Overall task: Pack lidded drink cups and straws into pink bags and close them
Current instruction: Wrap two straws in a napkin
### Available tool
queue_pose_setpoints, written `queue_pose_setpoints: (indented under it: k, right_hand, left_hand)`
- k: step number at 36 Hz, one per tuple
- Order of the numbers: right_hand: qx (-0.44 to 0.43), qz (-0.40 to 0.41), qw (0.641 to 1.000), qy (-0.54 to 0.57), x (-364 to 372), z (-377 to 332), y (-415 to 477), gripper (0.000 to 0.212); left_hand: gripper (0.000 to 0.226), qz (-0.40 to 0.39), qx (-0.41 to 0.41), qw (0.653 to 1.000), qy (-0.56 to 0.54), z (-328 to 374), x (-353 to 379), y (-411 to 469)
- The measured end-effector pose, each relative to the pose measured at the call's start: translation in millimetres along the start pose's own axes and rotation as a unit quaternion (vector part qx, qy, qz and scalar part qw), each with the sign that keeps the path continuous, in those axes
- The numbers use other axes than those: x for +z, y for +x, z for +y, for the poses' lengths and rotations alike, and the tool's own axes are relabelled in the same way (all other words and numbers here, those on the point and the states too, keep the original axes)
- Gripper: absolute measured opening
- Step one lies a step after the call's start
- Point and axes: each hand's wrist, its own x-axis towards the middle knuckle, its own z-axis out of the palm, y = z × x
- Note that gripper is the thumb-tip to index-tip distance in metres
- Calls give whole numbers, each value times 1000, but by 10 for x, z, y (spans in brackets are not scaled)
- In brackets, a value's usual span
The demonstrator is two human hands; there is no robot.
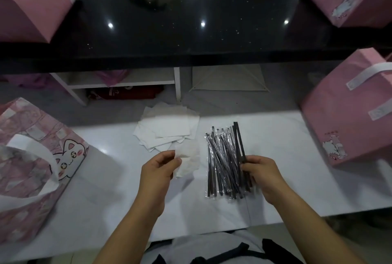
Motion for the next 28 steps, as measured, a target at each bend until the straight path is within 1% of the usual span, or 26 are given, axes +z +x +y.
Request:
queue_pose_setpoints:
  k: [5,7,9,11,14,16,19,21,22,23,24,25,26,28]
  right_hand:
    - [-29,5,998,-52,51,0,5,28]
    - [-56,12,995,-82,68,-6,3,27]
    - [-107,36,981,-156,70,-21,15,21]
    - [-154,50,956,-246,67,-45,15,15]
    - [-188,33,939,-285,73,-69,22,15]
    - [-191,28,940,-280,73,-76,49,15]
    - [-134,16,971,-198,80,-92,50,11]
    - [-137,32,974,-175,62,-104,44,12]
    - [-132,24,979,-154,52,-129,33,13]
    - [-111,-5,987,-114,46,-171,13,14]
    - [-79,-55,993,-64,44,-214,-15,12]
    - [-46,-115,992,-25,42,-256,-52,9]
    - [-20,-173,985,4,50,-289,-93,9]
    - [11,-259,965,22,94,-332,-172,19]
  left_hand:
    - [24,-11,-6,1000,-9,6,-31,-29]
    - [22,-16,-3,1000,-5,1,-44,-46]
    - [23,-22,-1,1000,-3,-11,-58,-57]
    - [28,-22,-3,1000,-10,-11,-75,-65]
    - [30,-22,-10,999,-27,-3,-87,-79]
    - [29,-22,-11,999,-33,-1,-91,-86]
    - [27,-21,-11,999,-35,-7,-94,-100]
    - [27,-21,-13,999,-37,-13,-93,-111]
    - [27,-21,-15,999,-38,-14,-97,-118]
    - [27,-23,-17,999,-38,-13,-102,-125]
    - [27,-27,-21,999,-37,-7,-106,-133]
    - [27,-34,-26,998,-39,2,-111,-144]
    - [28,-46,-32,997,-45,14,-115,-156]
    - [31,-81,-44,994,-65,49,-108,-181]
